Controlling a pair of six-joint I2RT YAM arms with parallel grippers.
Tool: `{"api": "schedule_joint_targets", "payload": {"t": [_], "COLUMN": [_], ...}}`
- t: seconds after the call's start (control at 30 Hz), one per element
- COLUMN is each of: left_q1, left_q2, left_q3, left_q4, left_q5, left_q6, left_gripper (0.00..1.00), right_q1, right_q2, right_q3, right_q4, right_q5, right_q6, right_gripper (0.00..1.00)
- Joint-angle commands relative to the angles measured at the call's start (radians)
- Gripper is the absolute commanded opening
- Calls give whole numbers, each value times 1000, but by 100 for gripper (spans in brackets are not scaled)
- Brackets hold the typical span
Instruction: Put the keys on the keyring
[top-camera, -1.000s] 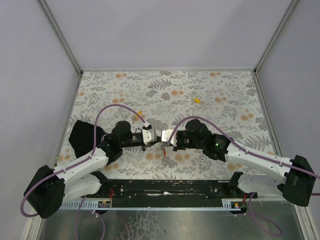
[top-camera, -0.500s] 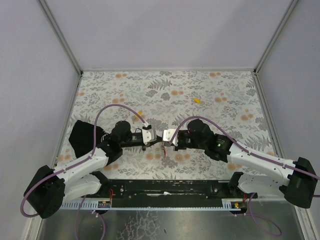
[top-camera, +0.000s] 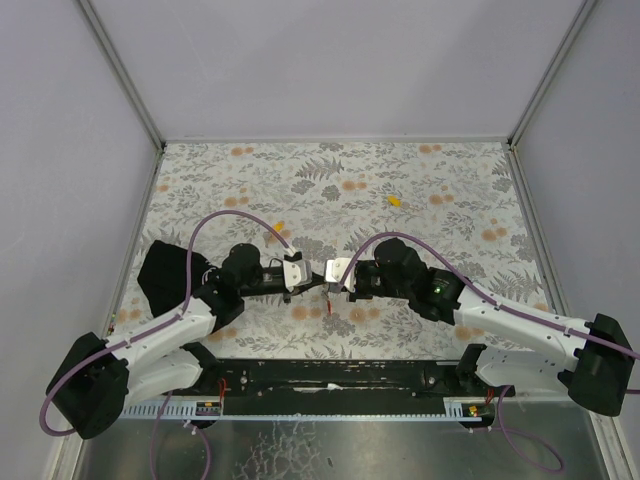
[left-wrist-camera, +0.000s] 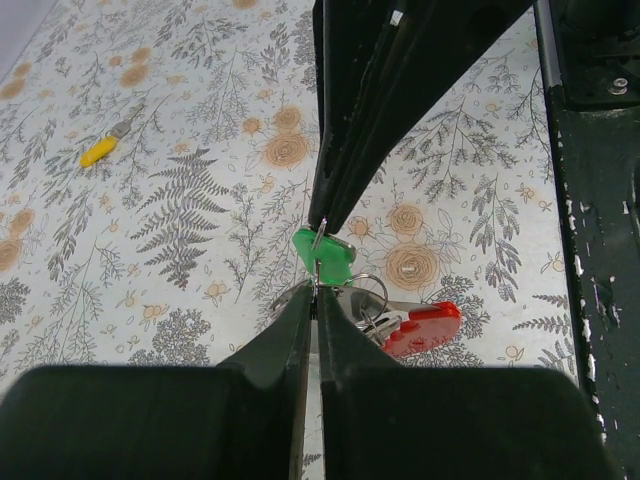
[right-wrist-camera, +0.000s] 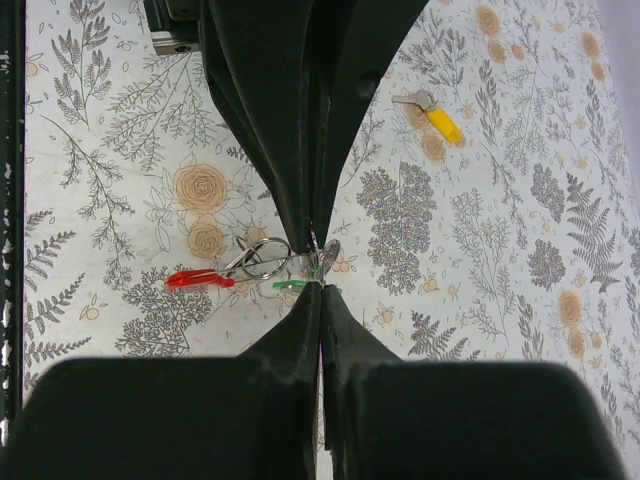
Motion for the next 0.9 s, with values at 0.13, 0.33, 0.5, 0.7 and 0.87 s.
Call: {"api": "schedule_joint_targets", "payload": {"t": [0.13,0.33,0.5,0.7,0.87], "left_q1": [7,7,6,7,6], "left_q2": [-24,-22,-22,-22,-21], "left_q3": [-13,-12,-12,-12,-13], "left_q4": [95,97,96,99,99], "left_q5": [7,8,7,8,9], "left_q6": [14,14,15,12,13], "left_gripper": [0,0,0,0,0], "right_q1": [7,7,7,8,8], "right_q2": [8,11,16,18,20], "right_q3": [20,24,28,32,32], "right_q4": [30,30,27,24,24], "right_q5": [-10,-21,-29,-35,-37], "right_q6": [16,17,17,18,18], "right_gripper": [0,0,0,0,0]}}
